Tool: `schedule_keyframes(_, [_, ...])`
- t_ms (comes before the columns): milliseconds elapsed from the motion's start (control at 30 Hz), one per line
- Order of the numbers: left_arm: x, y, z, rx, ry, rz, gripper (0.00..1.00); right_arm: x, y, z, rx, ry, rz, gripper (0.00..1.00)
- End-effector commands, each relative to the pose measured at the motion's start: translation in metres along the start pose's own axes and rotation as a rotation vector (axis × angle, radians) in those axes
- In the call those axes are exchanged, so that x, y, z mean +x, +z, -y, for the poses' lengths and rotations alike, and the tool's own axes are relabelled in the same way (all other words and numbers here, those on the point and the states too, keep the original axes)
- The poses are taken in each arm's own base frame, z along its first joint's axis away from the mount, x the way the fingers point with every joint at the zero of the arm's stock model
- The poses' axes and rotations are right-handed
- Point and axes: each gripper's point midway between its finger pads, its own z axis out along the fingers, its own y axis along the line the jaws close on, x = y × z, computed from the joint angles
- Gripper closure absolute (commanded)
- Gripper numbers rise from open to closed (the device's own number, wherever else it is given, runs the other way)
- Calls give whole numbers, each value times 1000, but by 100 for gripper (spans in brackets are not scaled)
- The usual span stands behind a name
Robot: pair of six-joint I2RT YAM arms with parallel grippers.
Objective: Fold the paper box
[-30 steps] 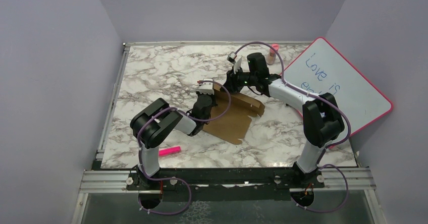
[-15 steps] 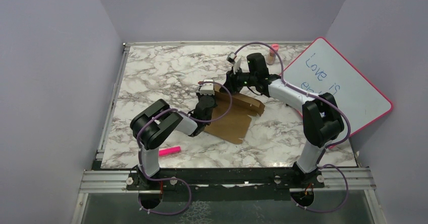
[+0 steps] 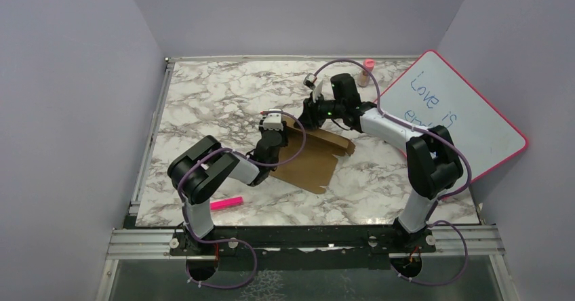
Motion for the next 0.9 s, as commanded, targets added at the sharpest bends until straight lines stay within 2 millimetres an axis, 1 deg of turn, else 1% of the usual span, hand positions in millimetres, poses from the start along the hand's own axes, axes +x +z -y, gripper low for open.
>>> schedule_keyframes(0, [9,-6,-8,9,31,-41,55,58,-4,6,49,108,-160,65])
schedule_keyframes(167, [15,-5,-7,21,23,-55,53,60,-3,8,59,110,-167,65])
schedule_keyframes(333, [19,2,-6,33,-4,-50,53,60,-2,9,55,112,-166,65])
schedule_keyframes(567, [10,9,5,93,-63,8,53,62,0,10,54,115,-173,65])
schedule_keyframes(667, [9,12,4,90,-75,26,53,63,0,10,53,116,-174,65])
schedule_keyframes(867, [6,16,-5,35,-87,52,66,64,0,10,51,117,-178,65])
